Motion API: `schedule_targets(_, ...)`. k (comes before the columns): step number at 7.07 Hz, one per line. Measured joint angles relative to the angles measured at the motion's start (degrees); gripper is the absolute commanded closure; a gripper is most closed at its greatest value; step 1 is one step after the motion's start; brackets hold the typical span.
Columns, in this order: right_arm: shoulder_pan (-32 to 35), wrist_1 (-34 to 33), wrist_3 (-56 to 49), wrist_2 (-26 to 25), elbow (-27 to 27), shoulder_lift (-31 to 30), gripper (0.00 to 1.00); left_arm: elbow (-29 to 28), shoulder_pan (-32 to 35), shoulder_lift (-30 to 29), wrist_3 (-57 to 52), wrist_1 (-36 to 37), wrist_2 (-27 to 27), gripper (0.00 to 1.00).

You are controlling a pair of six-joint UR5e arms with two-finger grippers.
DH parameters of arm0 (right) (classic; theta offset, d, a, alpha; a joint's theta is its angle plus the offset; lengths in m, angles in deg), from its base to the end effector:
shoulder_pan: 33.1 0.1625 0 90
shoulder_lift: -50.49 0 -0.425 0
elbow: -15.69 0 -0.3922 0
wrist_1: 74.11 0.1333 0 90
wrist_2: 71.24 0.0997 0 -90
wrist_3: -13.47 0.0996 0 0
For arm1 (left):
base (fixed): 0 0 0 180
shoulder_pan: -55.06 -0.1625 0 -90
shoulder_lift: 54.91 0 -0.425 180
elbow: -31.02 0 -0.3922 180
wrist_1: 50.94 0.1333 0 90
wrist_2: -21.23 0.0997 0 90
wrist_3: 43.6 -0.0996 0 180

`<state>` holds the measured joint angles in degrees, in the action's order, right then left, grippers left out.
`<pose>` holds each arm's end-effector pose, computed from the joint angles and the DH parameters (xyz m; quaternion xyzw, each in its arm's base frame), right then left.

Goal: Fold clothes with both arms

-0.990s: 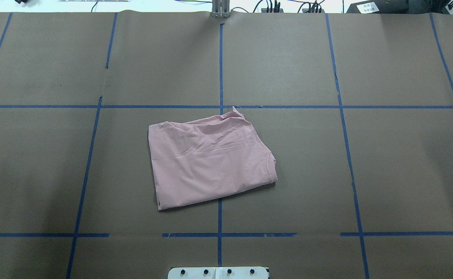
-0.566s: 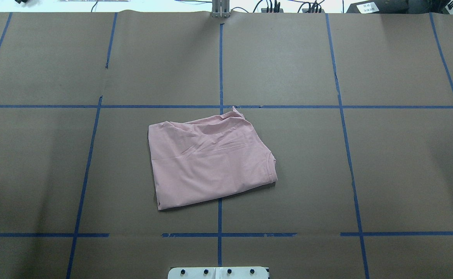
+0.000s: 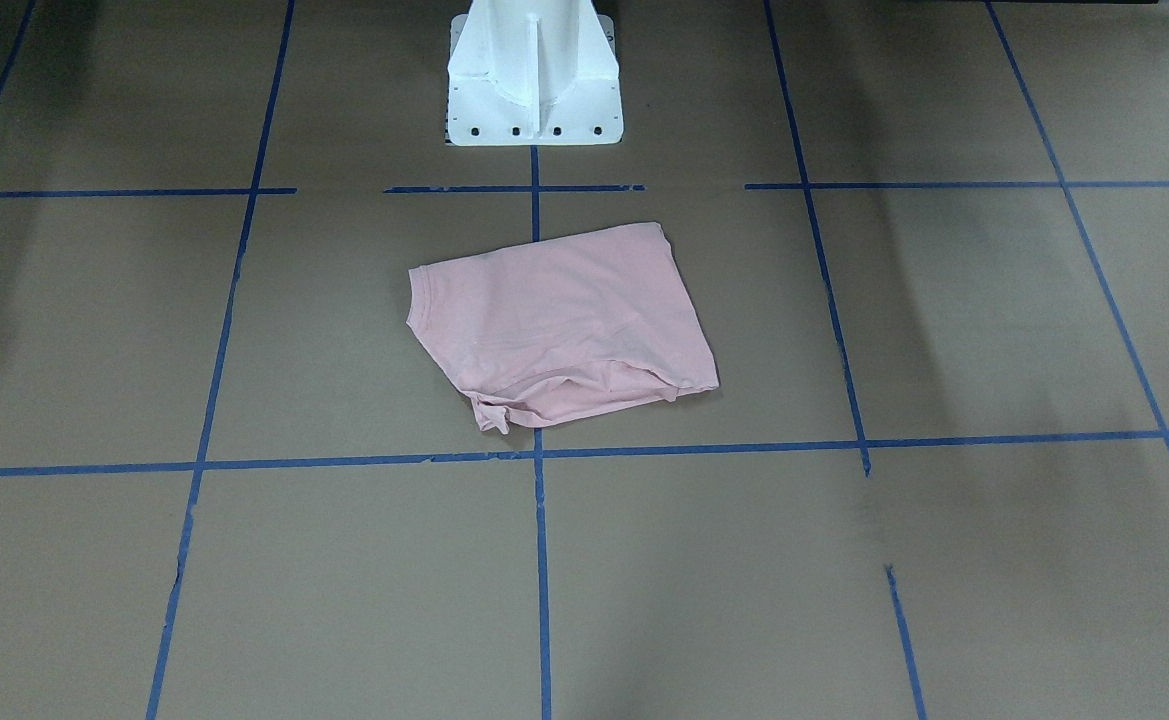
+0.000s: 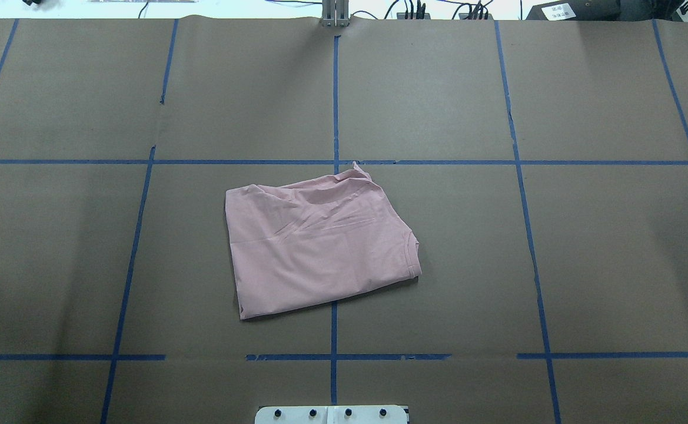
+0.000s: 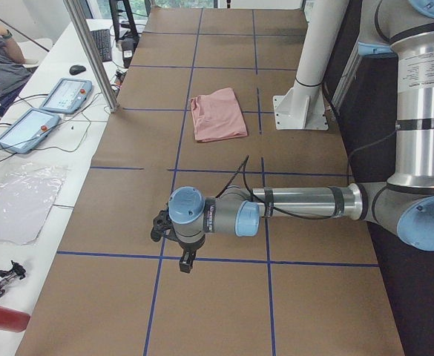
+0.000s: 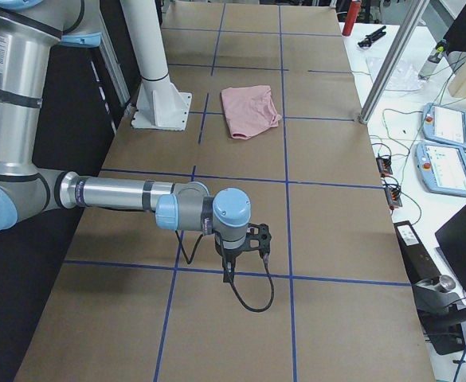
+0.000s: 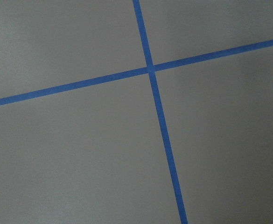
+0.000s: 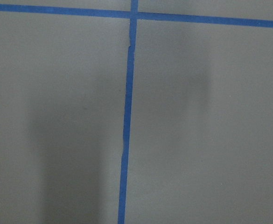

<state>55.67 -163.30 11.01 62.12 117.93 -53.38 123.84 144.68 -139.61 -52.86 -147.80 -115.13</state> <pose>0.0566 -0.3901 0.6601 -0.0027 -0.3695 -0.0273 0.9288 -0.0582 -0.4576 0.6636 0.0655 0.3894 0.0922 0.9141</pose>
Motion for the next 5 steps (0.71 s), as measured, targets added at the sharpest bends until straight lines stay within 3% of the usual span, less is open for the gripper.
schedule_targets(5, 0.00, 0.20, -0.08, 0.05, 0.14, 0.16, 0.00, 0.45, 0.10, 0.25, -0.24, -0.26, 0.09, 0.00)
